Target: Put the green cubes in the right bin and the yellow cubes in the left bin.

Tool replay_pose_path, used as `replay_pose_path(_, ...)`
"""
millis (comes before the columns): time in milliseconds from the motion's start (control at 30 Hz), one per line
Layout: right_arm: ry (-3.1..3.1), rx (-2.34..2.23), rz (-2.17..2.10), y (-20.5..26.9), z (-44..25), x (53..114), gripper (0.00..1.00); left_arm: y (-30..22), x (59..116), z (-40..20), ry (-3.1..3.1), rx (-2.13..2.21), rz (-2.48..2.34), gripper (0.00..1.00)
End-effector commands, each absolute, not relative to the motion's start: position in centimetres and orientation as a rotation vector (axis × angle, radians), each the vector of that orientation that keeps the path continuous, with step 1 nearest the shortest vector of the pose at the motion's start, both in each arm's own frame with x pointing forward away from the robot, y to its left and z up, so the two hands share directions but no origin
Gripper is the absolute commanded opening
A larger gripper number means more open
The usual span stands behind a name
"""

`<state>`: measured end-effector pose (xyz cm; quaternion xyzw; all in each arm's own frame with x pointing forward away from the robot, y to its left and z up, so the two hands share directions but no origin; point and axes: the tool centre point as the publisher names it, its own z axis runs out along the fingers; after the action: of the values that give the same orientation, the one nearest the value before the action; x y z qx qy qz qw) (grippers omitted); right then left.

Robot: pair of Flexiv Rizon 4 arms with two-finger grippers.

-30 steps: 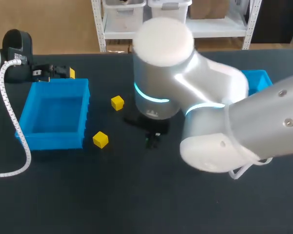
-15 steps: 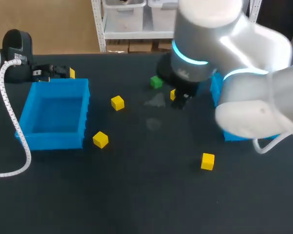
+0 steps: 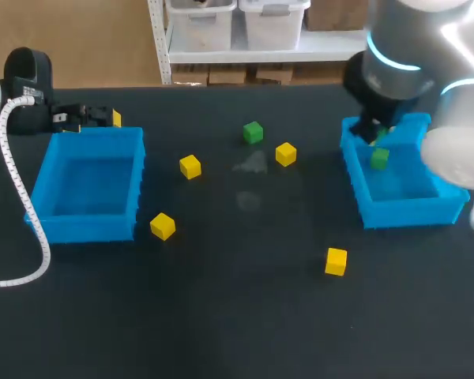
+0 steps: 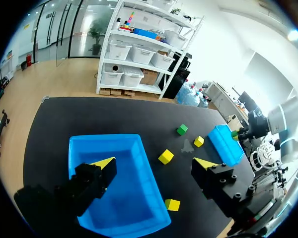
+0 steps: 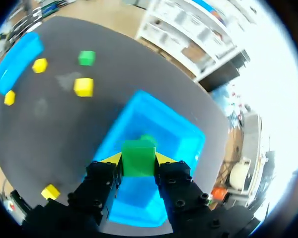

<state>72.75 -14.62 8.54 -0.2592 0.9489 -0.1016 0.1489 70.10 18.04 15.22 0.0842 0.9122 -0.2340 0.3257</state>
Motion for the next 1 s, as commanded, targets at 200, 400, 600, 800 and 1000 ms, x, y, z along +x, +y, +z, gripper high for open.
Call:
replay_pose_path(200, 2.782, -0.638, -0.283, -19.3, 6.3, 73.0, 0.09, 18.3, 70.1, 15.0, 2.381, 0.227, -0.627, 1.00)
replay_pose_path(400, 2.786, -0.639, -0.269, -19.1, 6.3, 73.6, 0.88, 18.3, 70.1, 15.0, 2.381, 0.227, -0.627, 1.00)
replay_pose_path(600, 2.733, -0.720, -0.247, -17.7, 8.6, 75.9, 1.00, 18.3, 70.1, 15.0, 2.381, 0.227, -0.627, 1.00)
replay_pose_path(800, 2.671, -0.841, -0.231, -14.7, 10.7, 78.2, 1.00, 18.3, 70.1, 15.0, 2.381, 0.227, -0.627, 1.00)
replay_pose_path(1000, 2.645, -0.953, -0.202, -10.3, 10.7, 80.0, 1.00, 18.3, 70.1, 15.0, 2.381, 0.227, -0.627, 1.00)
